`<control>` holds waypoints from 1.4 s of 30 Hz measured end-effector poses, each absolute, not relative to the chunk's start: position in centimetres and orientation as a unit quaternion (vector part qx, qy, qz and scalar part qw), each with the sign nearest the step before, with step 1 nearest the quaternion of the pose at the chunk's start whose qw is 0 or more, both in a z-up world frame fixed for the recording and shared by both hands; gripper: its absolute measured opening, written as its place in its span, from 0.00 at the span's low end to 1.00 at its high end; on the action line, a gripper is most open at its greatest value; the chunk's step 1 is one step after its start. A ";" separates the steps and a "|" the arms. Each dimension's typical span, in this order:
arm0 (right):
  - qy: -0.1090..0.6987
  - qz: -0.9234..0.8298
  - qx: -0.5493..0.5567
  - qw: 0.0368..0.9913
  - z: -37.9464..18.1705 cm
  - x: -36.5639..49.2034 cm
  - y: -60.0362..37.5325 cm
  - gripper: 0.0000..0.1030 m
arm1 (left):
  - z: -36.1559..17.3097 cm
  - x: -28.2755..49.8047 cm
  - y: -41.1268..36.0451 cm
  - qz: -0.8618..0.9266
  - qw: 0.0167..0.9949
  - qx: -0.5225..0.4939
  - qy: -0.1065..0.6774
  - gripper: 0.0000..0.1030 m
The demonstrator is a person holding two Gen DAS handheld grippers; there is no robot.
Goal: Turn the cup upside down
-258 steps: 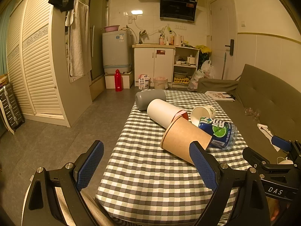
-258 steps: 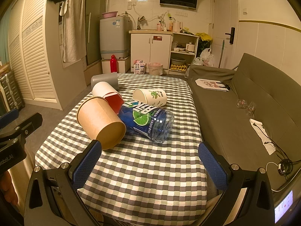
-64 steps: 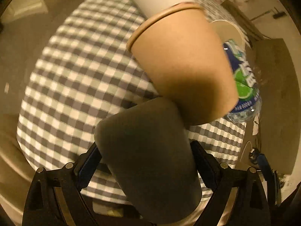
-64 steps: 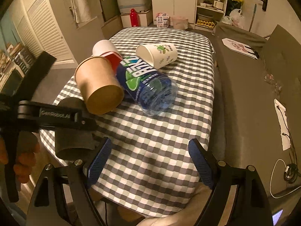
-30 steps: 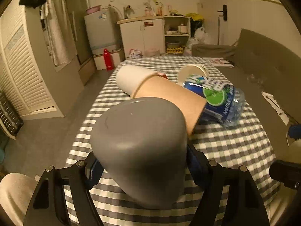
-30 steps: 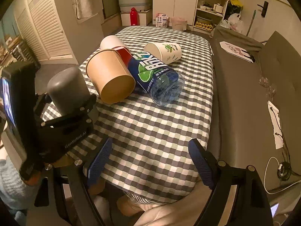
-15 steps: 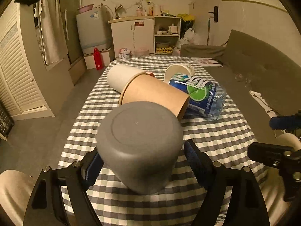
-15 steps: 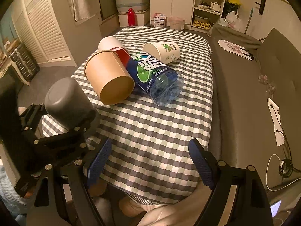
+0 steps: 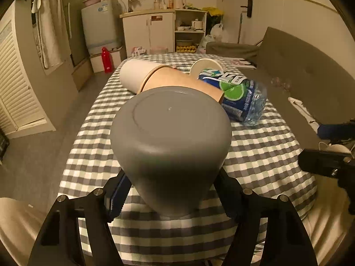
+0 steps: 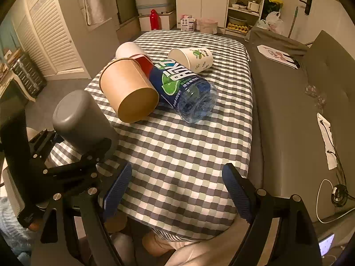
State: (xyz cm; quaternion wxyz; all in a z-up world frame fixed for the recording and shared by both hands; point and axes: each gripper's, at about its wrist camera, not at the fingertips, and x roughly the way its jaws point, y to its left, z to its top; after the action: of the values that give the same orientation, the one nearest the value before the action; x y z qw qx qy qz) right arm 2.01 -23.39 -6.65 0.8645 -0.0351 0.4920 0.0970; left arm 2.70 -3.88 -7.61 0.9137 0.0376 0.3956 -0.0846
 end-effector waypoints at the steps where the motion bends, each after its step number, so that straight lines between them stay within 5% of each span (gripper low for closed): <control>1: 0.493 0.096 -0.035 0.864 -6.7 2.0 -23.4 0.81 | -7.5 2.7 -4.0 -0.083 0.917 0.037 0.389 0.71; 15: 0.497 0.089 -0.028 0.863 -7.0 2.2 -23.7 0.81 | -8.4 3.7 -4.7 -0.084 0.922 0.048 0.375 0.71; 20: 0.491 0.088 -0.024 0.867 -6.5 2.0 -23.9 0.81 | -8.0 3.0 -4.4 -0.069 0.923 0.053 0.374 0.82; 42: 0.376 0.088 0.007 0.922 -2.5 -2.3 -22.1 0.81 | -0.2 -3.7 2.3 -0.042 0.951 -0.026 0.304 0.87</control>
State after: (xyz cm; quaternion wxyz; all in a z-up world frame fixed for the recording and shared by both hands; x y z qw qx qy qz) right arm -2.30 -22.12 -2.51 0.9223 0.0073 0.3763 0.0878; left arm -3.73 2.28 -0.22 0.9514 -0.0263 0.3040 -0.0419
